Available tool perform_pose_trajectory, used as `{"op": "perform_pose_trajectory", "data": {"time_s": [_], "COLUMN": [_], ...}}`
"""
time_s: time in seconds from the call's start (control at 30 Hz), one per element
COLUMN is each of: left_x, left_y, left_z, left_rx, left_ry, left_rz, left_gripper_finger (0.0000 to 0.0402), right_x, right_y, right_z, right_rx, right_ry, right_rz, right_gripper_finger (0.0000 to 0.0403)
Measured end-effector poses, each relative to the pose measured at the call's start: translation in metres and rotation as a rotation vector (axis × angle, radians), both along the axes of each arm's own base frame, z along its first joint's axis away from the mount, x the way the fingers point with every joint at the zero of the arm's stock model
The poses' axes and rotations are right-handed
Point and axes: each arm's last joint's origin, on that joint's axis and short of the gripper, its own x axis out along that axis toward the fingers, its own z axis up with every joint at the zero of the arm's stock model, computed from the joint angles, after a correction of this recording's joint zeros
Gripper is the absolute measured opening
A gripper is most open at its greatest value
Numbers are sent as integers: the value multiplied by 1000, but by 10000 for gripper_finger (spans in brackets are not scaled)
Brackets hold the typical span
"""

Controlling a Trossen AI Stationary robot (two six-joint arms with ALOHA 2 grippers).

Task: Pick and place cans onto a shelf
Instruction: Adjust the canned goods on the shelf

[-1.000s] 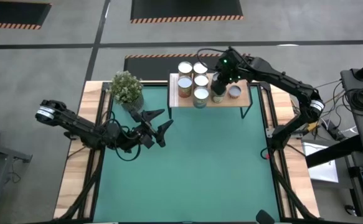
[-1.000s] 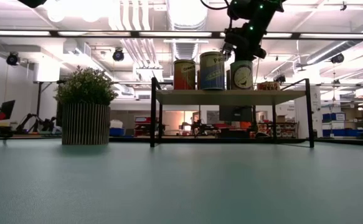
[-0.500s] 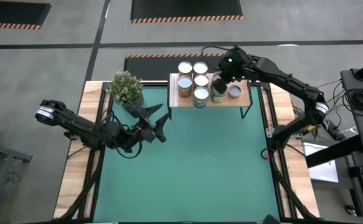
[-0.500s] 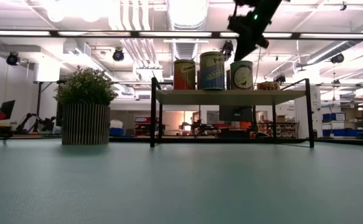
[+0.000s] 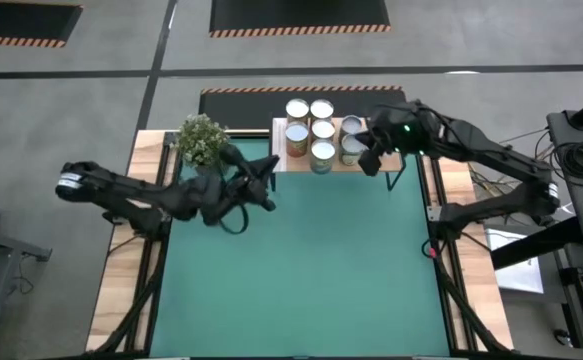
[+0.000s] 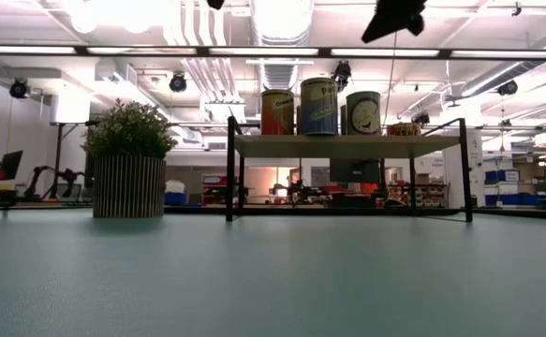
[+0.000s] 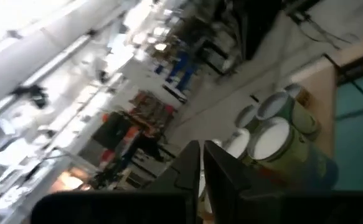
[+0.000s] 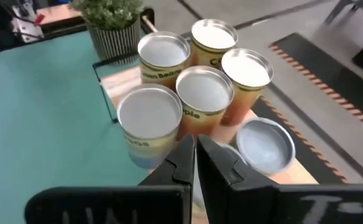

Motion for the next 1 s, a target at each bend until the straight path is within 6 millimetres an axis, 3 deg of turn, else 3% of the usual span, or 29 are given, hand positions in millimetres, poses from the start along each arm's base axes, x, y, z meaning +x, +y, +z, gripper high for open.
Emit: {"op": "perform_pose_trajectory", "data": {"time_s": [0.17,0.3,0.57,0.73,1.0], "left_x": [4,1,17,38,58], "left_y": [35,75,166,207,259], "left_z": [18,37,67,60,44], "left_rx": [-142,-341,-486,-633,-691], "left_ry": [175,300,317,362,365], "left_rz": [-134,-236,-81,-157,-82], "left_gripper_finger": [1,0,0,0,0], "right_x": [-17,-30,-40,-39,-36], "right_y": [13,18,22,21,21], "right_z": [-10,-15,-22,-32,-48], "right_rx": [-25,-28,-46,-45,-37], "right_ry": [-12,-48,-108,-90,-54], "right_rz": [-34,-43,-44,-40,-37], "right_gripper_finger": [9,9,9,9,9]}}
